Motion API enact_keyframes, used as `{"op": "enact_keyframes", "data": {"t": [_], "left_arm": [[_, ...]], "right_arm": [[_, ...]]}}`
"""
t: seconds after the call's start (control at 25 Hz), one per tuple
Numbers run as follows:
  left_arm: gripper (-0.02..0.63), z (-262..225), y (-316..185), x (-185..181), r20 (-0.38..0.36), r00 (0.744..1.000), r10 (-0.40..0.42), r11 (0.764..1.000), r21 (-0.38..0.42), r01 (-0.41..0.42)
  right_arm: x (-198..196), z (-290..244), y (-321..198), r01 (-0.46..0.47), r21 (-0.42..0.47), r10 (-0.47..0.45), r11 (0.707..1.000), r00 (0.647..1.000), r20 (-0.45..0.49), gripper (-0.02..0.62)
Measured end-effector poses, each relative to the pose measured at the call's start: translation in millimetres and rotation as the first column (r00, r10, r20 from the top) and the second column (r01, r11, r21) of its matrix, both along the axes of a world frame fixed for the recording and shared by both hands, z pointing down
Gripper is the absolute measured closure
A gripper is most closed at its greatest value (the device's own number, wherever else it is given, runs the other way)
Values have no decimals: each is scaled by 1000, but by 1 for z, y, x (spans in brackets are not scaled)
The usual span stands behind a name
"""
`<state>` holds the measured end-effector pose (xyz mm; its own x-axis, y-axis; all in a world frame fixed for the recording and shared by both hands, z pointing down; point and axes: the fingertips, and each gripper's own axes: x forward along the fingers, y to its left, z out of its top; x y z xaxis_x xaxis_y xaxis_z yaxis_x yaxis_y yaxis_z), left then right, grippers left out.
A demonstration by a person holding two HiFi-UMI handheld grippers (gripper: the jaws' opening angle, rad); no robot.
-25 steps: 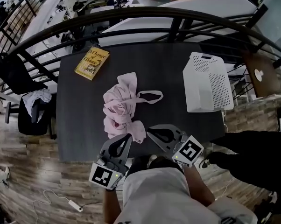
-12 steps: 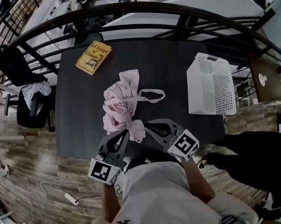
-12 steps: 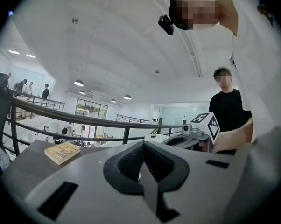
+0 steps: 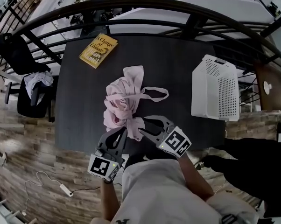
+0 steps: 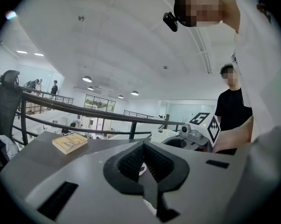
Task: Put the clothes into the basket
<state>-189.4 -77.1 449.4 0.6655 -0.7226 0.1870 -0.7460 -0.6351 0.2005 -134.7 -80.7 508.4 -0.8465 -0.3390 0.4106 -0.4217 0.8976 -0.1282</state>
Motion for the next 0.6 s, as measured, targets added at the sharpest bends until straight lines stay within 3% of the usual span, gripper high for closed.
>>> {"op": "enact_keyframes", "data": {"t": [0.6], "left_arm": [[603,41,6,-5,24,1000,-17,997,-81,19]], "right_arm": [[-23,84,7,85,-96,-98,992,985,-141,283]]}}
